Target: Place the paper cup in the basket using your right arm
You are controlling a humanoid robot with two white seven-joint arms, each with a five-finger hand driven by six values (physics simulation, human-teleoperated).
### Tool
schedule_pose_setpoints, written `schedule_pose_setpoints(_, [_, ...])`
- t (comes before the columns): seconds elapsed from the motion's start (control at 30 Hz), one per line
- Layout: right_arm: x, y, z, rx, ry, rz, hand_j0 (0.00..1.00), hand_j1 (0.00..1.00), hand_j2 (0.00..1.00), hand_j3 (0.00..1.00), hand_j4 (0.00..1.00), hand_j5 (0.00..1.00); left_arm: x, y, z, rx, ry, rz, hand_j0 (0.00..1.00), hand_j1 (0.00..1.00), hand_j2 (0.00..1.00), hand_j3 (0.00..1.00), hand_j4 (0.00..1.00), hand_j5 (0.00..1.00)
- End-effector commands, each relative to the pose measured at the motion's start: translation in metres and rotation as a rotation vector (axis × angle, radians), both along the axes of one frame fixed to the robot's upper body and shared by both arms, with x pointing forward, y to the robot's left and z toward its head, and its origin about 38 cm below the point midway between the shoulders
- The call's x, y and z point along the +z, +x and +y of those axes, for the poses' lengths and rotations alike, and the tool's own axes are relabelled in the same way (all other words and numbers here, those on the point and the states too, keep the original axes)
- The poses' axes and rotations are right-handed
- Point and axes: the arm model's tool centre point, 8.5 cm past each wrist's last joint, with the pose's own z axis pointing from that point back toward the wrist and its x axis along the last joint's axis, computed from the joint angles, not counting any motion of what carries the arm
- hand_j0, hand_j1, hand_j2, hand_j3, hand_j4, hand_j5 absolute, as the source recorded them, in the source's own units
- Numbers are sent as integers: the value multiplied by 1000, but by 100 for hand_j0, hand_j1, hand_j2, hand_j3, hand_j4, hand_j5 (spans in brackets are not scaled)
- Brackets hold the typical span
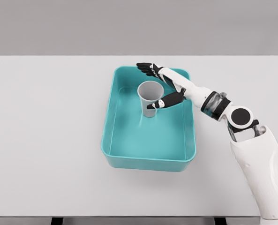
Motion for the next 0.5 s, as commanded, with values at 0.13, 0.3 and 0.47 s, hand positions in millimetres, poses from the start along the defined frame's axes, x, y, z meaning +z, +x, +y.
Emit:
schedule_pose_setpoints(0.13, [27, -7, -8, 11, 20, -55, 99, 99, 99, 99, 99, 99, 0, 0, 0, 0, 0, 0, 100, 100, 100, 100, 100, 100])
schedule_pose_setpoints(0.3, [78, -23, -47, 38, 102, -131, 99, 99, 99, 99, 99, 99, 0, 0, 0, 0, 0, 0, 100, 100, 100, 100, 100, 100])
schedule_pose_setpoints(0.47, [86, -30, -87, 0, 117, -135, 99, 99, 99, 99, 99, 99, 0, 0, 0, 0, 0, 0, 100, 100, 100, 100, 100, 100])
